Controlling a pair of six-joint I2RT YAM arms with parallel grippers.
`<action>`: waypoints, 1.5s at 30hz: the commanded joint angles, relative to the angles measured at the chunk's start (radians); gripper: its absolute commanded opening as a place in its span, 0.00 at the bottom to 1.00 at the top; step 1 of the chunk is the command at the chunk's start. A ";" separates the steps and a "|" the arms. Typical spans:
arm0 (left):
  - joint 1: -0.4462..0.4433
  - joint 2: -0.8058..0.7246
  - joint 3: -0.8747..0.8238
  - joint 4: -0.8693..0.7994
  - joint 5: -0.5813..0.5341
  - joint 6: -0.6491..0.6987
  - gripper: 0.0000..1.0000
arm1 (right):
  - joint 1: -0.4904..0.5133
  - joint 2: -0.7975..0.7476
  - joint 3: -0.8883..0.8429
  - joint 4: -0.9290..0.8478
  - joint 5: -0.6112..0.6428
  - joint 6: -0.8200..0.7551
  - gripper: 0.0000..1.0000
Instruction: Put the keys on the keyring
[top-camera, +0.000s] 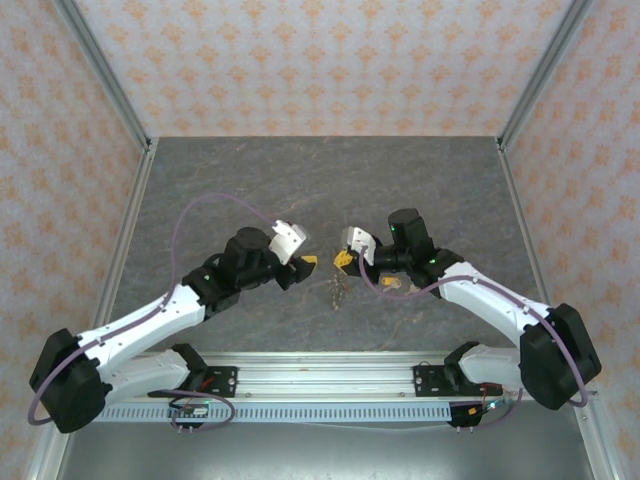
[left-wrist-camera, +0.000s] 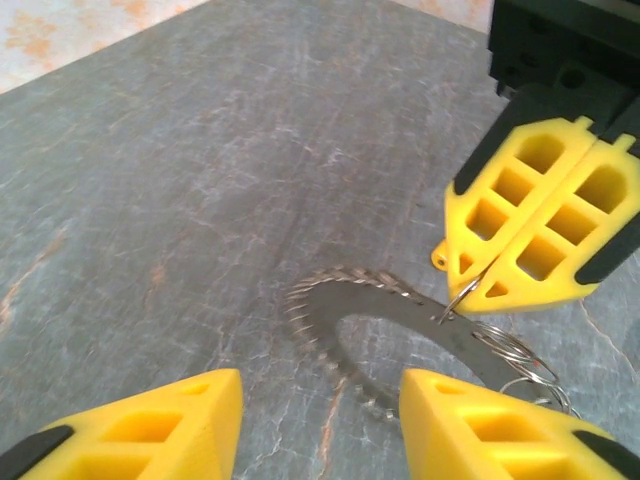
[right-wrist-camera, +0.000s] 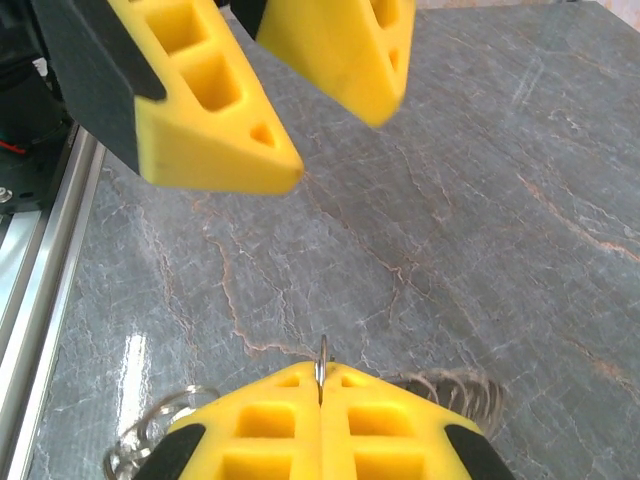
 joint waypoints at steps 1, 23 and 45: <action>0.011 0.045 0.030 -0.025 0.117 0.098 0.41 | -0.004 0.001 0.033 0.015 -0.075 -0.056 0.00; 0.054 0.210 -0.022 0.215 0.374 0.242 0.31 | -0.006 0.022 0.045 -0.053 -0.121 -0.097 0.00; 0.111 0.256 0.034 0.158 0.601 0.264 0.33 | -0.006 0.035 0.053 -0.052 -0.138 -0.098 0.00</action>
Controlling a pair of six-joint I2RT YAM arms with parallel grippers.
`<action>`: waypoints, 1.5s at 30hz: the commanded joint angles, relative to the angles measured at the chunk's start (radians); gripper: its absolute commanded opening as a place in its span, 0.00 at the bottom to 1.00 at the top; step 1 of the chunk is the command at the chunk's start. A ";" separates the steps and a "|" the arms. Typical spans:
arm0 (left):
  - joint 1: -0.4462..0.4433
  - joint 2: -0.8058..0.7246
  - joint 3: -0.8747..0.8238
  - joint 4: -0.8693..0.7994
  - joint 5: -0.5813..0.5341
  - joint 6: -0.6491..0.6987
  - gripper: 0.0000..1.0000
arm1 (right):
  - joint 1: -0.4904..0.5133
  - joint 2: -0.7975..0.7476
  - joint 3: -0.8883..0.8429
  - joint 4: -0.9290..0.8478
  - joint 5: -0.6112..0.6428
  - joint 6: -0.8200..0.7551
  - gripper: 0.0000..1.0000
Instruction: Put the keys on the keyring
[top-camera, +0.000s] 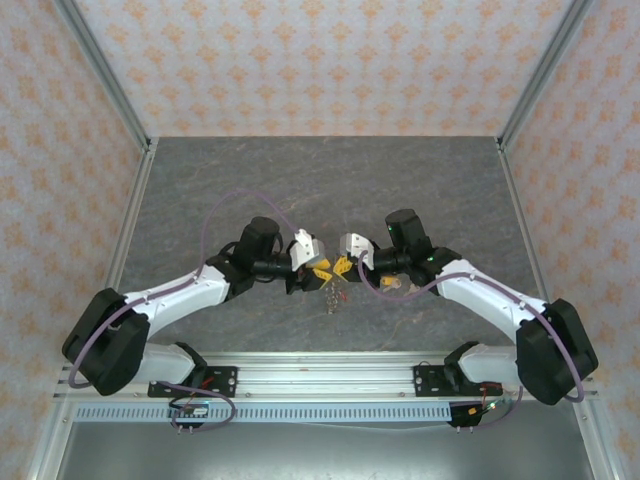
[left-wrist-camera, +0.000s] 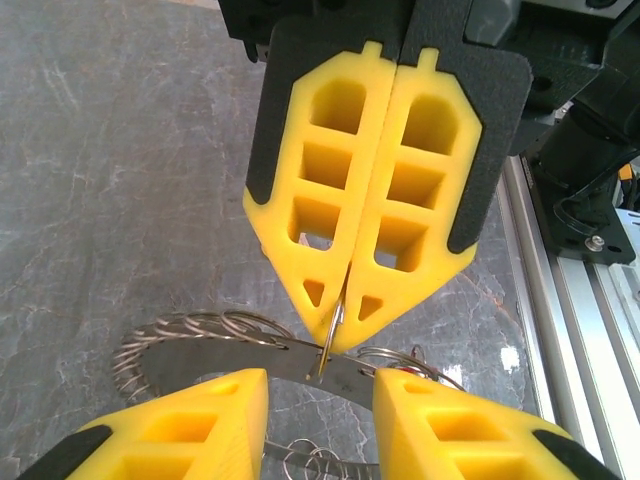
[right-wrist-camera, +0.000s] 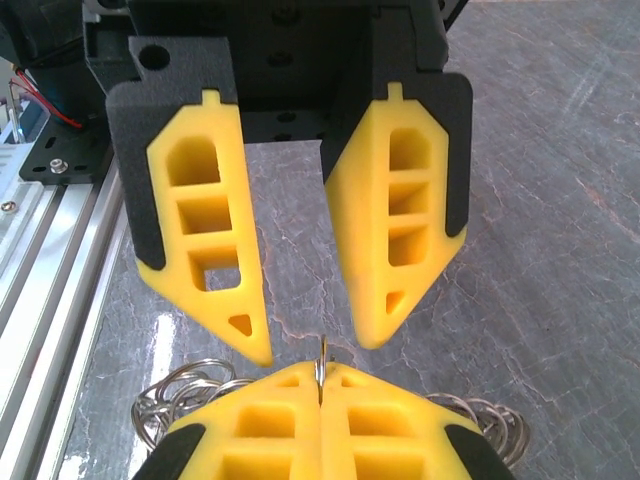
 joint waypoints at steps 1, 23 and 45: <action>0.006 0.007 0.045 -0.020 0.037 0.033 0.33 | -0.003 0.007 0.041 0.015 -0.063 -0.014 0.00; 0.006 0.037 0.102 -0.132 -0.005 0.108 0.00 | -0.003 0.010 0.081 -0.125 -0.027 -0.071 0.01; 0.006 0.014 0.080 -0.102 -0.012 0.093 0.00 | -0.004 -0.018 0.014 0.016 0.075 -0.023 0.26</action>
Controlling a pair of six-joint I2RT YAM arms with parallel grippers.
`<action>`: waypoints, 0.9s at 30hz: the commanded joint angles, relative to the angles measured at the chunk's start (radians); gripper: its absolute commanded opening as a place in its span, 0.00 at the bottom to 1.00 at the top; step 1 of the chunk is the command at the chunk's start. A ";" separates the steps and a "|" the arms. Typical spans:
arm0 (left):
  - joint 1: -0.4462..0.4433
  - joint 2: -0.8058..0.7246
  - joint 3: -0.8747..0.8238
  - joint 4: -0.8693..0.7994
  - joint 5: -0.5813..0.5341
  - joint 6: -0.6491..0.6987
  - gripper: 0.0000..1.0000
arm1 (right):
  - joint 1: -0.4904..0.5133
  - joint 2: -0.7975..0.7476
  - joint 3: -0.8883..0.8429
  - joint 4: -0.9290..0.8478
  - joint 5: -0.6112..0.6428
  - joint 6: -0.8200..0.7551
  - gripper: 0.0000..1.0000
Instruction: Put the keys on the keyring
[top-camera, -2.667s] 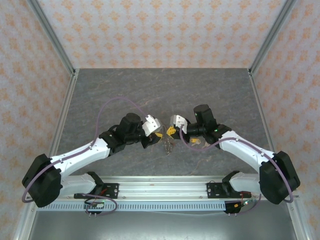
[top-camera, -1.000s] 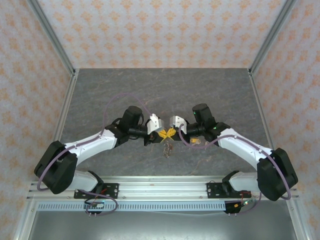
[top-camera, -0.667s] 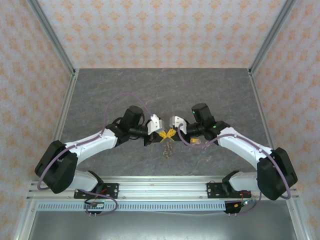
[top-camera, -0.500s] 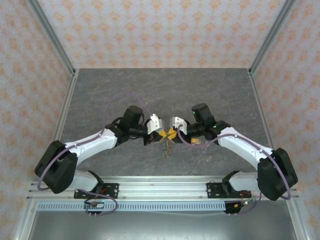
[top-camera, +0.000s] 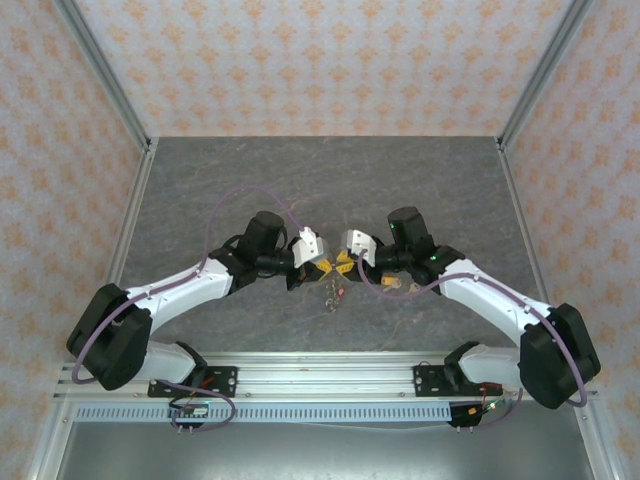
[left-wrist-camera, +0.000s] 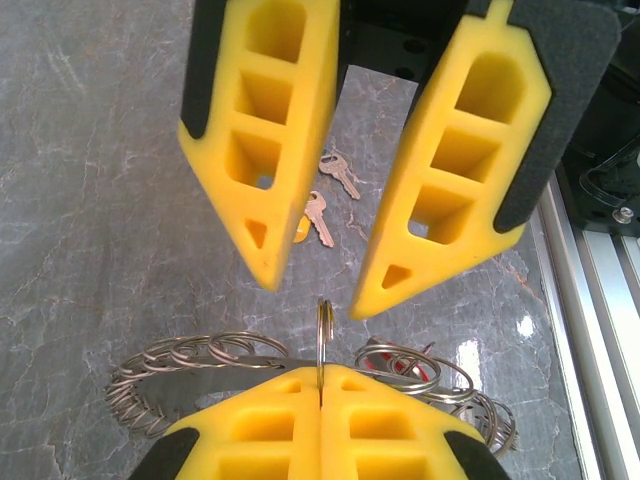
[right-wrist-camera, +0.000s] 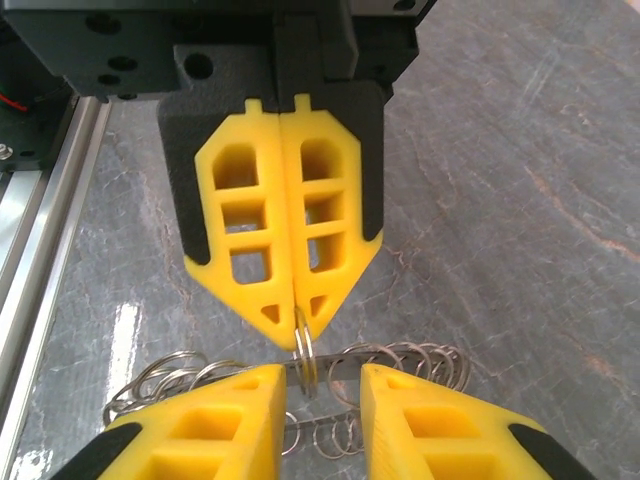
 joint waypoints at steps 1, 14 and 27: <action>0.006 -0.015 0.006 0.016 0.024 0.005 0.00 | 0.002 0.011 -0.001 0.038 -0.016 -0.003 0.26; 0.007 -0.016 -0.002 0.033 0.032 -0.010 0.00 | 0.003 0.062 0.035 0.001 -0.064 -0.025 0.13; 0.007 0.001 0.010 0.001 0.047 0.009 0.12 | 0.002 0.075 0.081 -0.080 -0.078 -0.057 0.00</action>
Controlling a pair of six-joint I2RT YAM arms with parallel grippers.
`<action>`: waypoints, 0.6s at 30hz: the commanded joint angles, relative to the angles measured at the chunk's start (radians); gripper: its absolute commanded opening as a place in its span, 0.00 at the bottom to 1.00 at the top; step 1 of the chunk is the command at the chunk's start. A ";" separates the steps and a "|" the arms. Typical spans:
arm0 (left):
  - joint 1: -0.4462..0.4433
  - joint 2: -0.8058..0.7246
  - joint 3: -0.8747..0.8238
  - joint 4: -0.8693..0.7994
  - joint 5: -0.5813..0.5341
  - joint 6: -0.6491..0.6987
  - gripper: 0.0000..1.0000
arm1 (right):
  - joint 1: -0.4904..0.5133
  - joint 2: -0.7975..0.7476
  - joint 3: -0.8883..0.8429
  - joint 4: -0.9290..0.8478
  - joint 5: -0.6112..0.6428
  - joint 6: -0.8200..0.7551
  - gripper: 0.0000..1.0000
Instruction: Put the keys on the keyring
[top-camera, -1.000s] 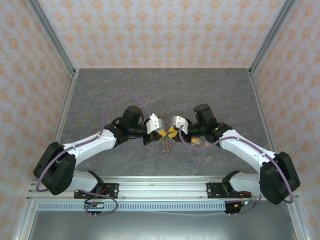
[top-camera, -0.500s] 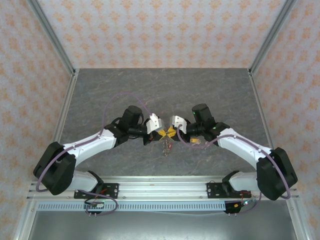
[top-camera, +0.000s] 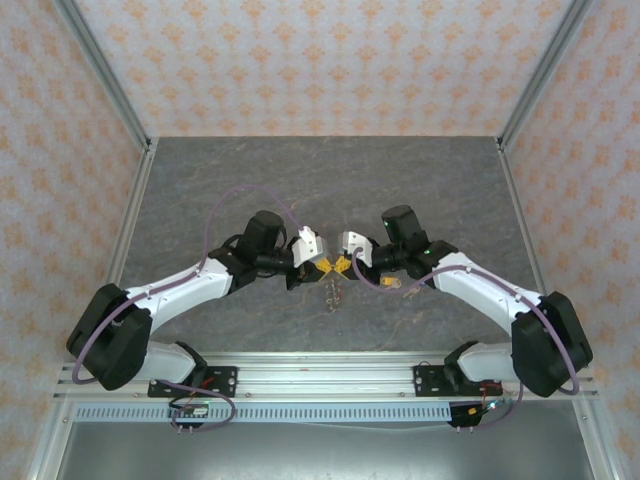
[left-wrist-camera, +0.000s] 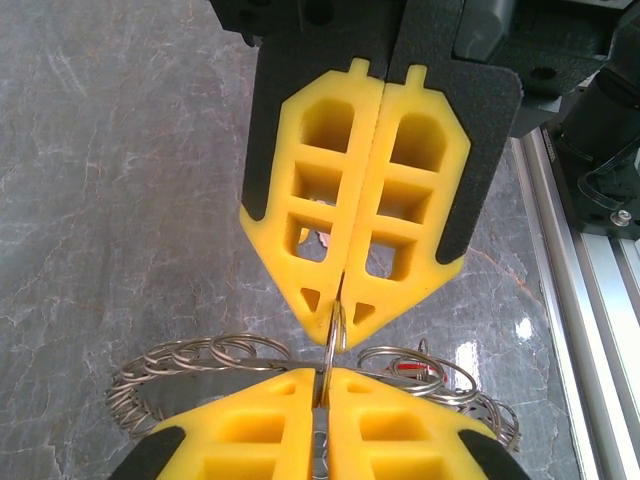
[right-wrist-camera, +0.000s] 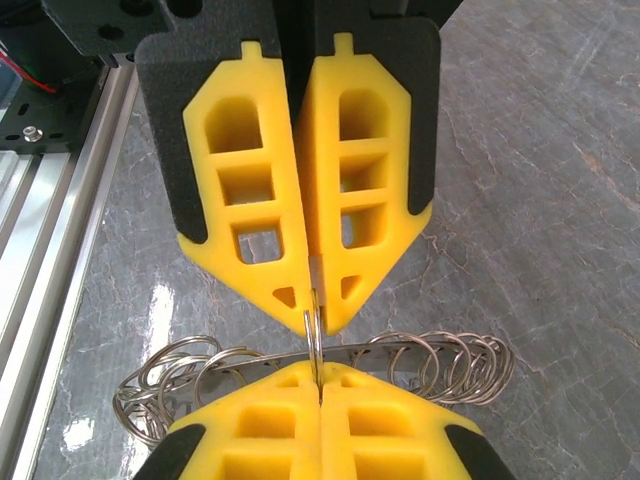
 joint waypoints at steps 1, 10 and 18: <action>0.002 0.003 0.011 -0.001 0.040 0.014 0.12 | 0.002 0.007 0.038 -0.005 -0.044 -0.022 0.00; 0.002 0.004 0.014 -0.009 0.037 0.030 0.00 | 0.002 0.003 0.018 0.032 -0.019 0.011 0.10; 0.002 0.008 0.024 -0.023 0.048 0.030 0.00 | 0.002 -0.040 -0.002 0.062 0.001 0.014 0.18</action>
